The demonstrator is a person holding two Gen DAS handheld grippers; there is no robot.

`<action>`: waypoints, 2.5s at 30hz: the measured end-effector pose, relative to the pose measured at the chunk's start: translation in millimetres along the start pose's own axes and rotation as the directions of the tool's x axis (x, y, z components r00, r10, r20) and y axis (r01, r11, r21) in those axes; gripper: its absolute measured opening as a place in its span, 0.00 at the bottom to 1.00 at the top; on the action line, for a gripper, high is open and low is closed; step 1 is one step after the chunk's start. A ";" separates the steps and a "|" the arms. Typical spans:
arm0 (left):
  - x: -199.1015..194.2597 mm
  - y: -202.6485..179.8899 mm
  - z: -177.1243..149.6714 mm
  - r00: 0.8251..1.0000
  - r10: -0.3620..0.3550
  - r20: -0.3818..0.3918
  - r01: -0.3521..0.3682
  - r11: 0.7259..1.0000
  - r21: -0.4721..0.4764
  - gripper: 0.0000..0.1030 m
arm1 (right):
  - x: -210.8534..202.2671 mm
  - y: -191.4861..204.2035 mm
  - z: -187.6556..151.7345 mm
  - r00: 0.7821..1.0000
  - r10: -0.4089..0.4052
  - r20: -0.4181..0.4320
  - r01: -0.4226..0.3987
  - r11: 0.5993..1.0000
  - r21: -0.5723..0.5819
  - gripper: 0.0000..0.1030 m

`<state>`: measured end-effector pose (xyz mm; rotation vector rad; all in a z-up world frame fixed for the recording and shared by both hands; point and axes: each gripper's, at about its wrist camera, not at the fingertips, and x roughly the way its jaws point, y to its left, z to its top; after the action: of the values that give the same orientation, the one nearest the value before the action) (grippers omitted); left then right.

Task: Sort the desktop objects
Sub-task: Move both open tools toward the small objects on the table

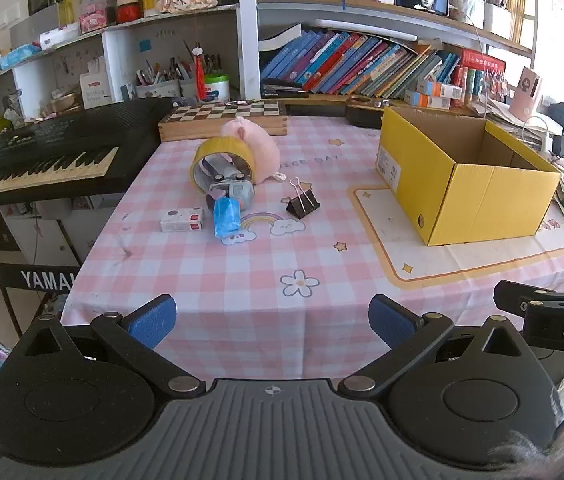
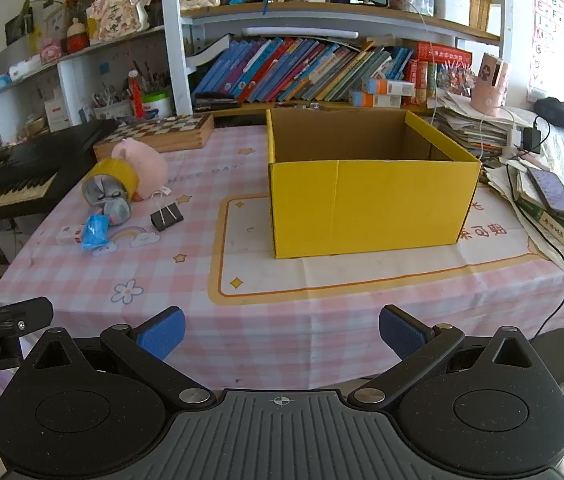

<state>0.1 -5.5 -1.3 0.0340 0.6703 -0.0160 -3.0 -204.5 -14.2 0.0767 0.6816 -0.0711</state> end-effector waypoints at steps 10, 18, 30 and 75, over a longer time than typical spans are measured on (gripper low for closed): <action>3.6 -0.5 2.2 1.000 -0.002 -0.004 0.002 1.000 0.012 1.00 | 6.3 4.8 4.2 1.000 0.001 -0.013 -0.001 1.000 -0.007 1.00; 5.1 1.6 3.6 1.000 -0.001 -0.007 0.001 1.000 0.007 1.00 | 5.7 6.2 4.6 1.000 -0.002 -0.015 0.002 1.000 -0.009 1.00; 6.4 3.1 2.7 1.000 -0.004 -0.011 0.004 1.000 0.005 1.00 | 6.5 7.1 5.2 1.000 -0.004 -0.019 0.004 1.000 -0.011 1.00; 3.7 7.4 0.6 0.998 -0.057 0.002 0.057 0.998 -0.007 1.00 | 0.5 21.2 6.2 1.000 0.020 0.007 -0.020 0.998 -0.058 1.00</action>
<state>3.6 1.8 -3.0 0.0081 0.6693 -0.0682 3.2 -184.0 -8.7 0.0273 0.6752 -0.0324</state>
